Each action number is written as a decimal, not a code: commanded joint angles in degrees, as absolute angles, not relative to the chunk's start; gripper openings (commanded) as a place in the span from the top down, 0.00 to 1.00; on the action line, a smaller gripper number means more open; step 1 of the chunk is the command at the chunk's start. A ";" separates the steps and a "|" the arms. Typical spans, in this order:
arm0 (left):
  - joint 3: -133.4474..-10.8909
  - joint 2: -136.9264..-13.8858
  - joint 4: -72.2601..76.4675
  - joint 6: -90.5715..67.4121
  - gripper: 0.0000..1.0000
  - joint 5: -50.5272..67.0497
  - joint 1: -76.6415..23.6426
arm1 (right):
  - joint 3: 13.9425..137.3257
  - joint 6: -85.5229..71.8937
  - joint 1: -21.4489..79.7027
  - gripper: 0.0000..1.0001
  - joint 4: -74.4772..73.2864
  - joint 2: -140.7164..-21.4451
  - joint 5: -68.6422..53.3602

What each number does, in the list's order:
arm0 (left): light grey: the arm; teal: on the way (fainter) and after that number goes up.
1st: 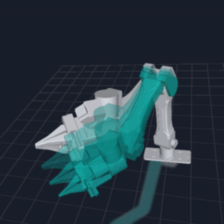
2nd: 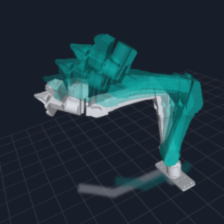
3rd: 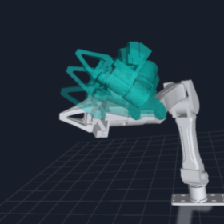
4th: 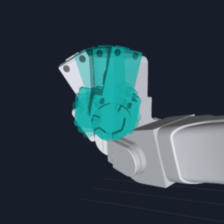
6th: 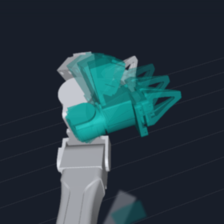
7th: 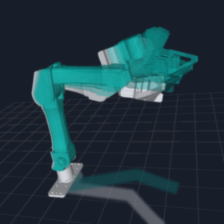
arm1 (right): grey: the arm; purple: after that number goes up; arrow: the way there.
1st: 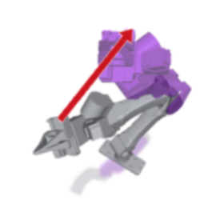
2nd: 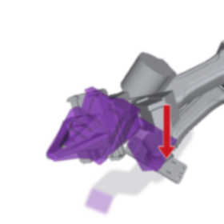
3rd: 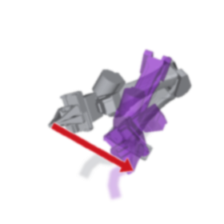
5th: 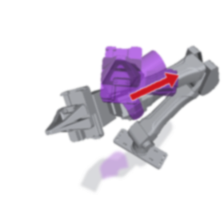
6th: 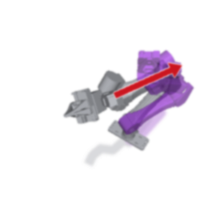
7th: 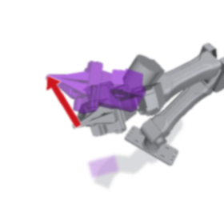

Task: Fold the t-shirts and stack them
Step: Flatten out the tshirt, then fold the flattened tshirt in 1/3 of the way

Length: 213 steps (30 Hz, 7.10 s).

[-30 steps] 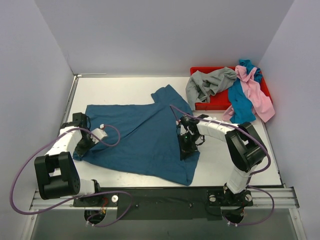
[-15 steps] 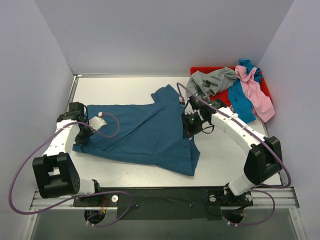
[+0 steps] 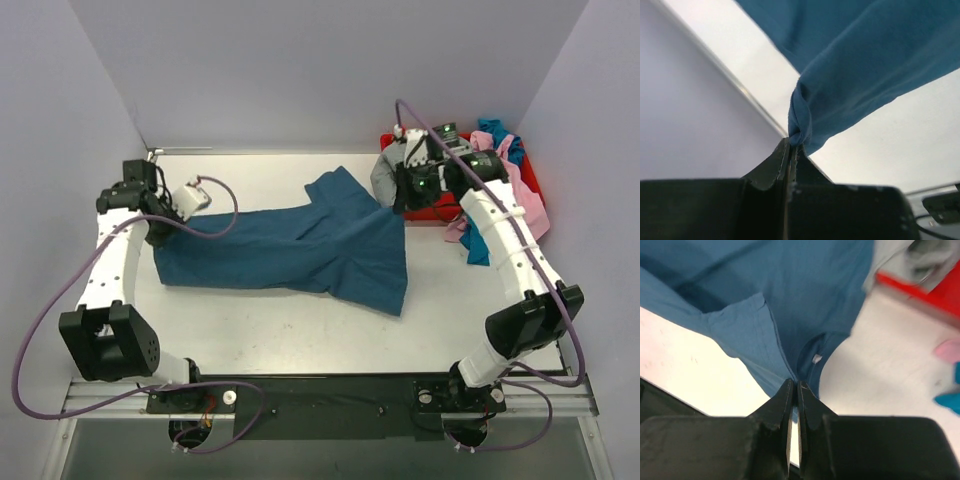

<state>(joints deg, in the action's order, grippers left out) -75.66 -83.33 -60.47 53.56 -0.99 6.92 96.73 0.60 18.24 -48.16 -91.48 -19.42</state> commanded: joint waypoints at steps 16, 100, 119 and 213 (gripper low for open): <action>-131.06 -87.20 -60.91 44.12 1.00 -0.95 6.24 | 131.59 -3.87 10.99 1.00 -32.27 -78.95 -22.24; -59.50 -79.36 -48.00 53.53 1.00 9.49 10.63 | 79.34 31.54 25.59 1.00 -40.53 -86.99 -22.59; -57.04 -80.42 -38.50 39.64 1.00 1.59 13.09 | 89.66 41.22 18.90 1.00 -31.82 -98.09 -17.31; -44.75 -77.96 -36.61 61.34 0.40 6.17 4.49 | 51.24 -32.61 5.89 1.00 -16.43 -92.12 -20.65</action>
<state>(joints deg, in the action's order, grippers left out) -46.92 -78.13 -44.73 57.91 5.21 4.97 52.07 -34.28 6.42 -11.29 -96.90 -20.82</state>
